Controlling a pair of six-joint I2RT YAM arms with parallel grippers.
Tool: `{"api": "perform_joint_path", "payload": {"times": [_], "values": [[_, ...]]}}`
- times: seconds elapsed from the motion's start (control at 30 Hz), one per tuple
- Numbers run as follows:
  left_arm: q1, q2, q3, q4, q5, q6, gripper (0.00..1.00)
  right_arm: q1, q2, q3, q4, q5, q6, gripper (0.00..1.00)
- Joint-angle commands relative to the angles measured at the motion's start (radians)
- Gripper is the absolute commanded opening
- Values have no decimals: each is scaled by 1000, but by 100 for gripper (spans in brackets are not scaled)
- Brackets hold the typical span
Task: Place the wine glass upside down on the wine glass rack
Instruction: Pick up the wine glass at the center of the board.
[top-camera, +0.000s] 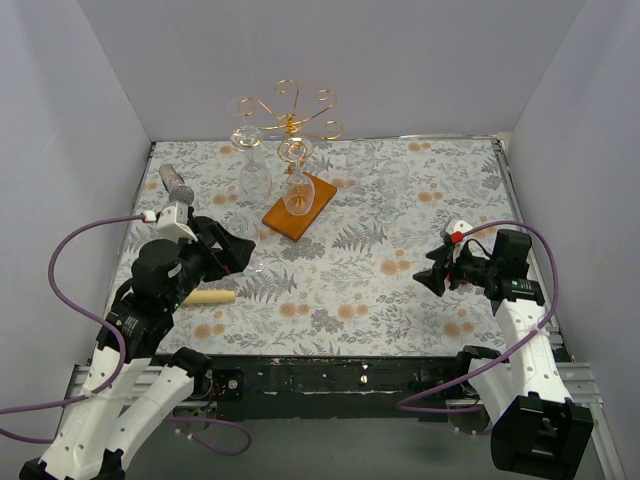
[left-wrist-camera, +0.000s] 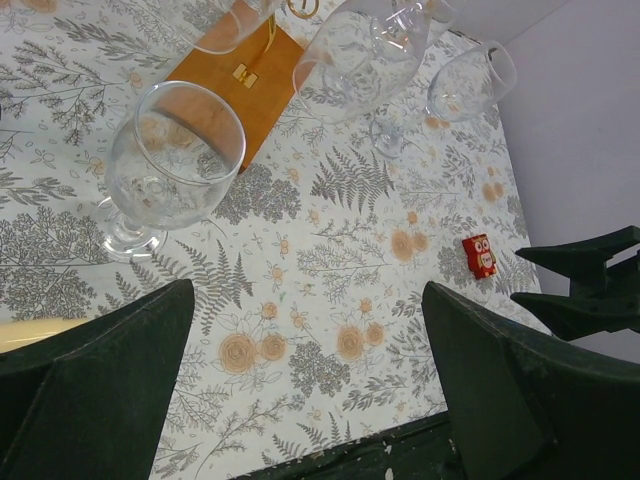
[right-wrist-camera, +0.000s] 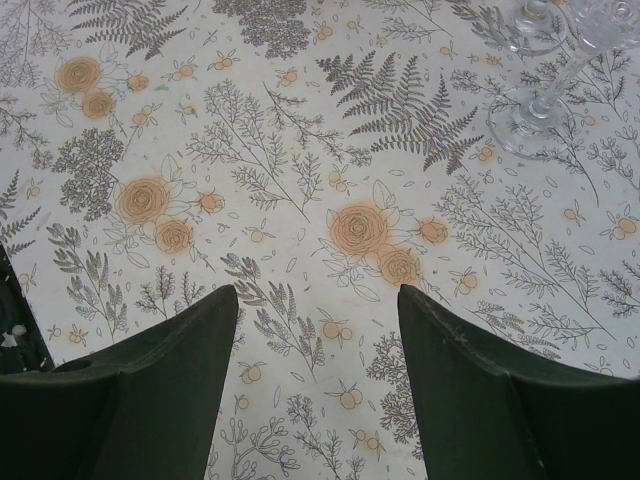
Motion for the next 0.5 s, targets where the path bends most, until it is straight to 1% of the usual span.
{"api": "perform_joint_path", "payload": {"times": [0.0,0.47], "values": [[-2,15,41,-18,-14,23,98,-7,-13,-12,35,-34,-9,73],[-2,32,49,-34,-8,39,98,-5,-15,-9,35,-39,-12,73]]}}
